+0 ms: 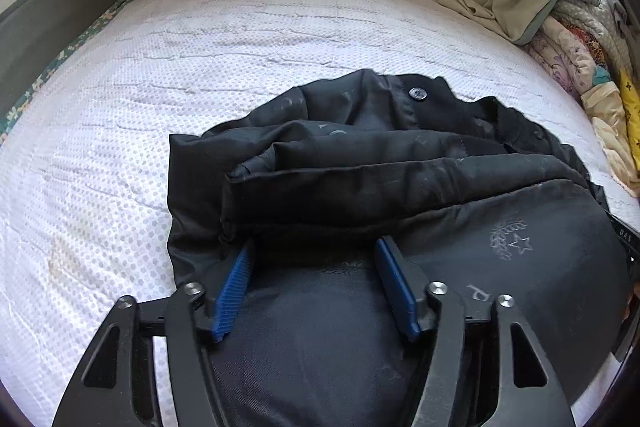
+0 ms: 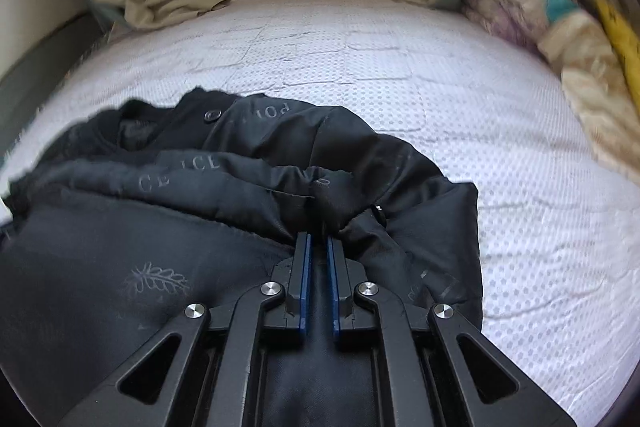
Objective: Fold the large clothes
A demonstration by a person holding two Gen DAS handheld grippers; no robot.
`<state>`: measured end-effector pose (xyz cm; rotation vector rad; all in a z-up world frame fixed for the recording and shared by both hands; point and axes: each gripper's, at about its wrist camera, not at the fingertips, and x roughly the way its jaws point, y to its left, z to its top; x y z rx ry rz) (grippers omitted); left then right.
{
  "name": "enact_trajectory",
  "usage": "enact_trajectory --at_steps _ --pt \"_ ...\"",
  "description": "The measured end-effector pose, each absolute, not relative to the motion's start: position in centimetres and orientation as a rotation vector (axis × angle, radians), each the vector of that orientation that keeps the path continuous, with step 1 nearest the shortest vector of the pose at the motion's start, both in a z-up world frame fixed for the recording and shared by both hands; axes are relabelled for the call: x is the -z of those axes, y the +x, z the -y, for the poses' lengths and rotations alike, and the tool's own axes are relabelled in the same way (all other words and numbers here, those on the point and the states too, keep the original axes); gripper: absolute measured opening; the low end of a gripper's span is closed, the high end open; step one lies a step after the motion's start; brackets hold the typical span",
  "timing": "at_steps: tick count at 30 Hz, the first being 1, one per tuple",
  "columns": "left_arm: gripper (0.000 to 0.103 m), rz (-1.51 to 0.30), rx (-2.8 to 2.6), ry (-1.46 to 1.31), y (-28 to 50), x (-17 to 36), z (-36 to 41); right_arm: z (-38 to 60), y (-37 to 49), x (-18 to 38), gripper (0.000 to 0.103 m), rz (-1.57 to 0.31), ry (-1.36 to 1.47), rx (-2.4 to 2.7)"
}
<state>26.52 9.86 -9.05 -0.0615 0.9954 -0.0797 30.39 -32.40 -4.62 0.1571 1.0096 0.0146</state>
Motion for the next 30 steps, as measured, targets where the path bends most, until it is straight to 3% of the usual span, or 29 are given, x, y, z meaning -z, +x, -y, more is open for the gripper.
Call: enact_trajectory --at_steps 2,4,6,8,16,26,30 --pt "0.083 -1.005 0.104 -0.089 26.4 7.8 -10.1 33.3 30.6 3.8 0.004 -1.038 0.234 -0.021" --pt "0.085 -0.998 0.114 -0.118 26.1 6.6 -10.5 34.1 30.7 2.7 0.014 -1.054 0.324 -0.048" --pt "0.086 -0.986 0.121 -0.148 25.7 5.5 -11.1 34.6 30.4 1.2 0.048 -1.029 0.399 -0.090" --pt "0.088 -0.963 0.120 -0.202 25.3 4.2 -12.5 34.7 29.8 -0.4 0.056 -0.991 0.419 -0.098" --pt "0.089 -0.964 0.123 -0.474 24.7 3.4 -18.8 35.0 28.5 -4.0 0.058 -0.905 0.457 -0.136" --pt "0.090 -1.110 0.210 -0.695 24.9 6.8 -21.1 35.6 28.8 -4.4 0.059 -0.892 0.421 -0.099" --pt "0.090 -1.155 0.239 -0.772 24.8 8.3 -21.5 33.8 27.8 -6.6 0.064 -0.844 0.351 -0.141"
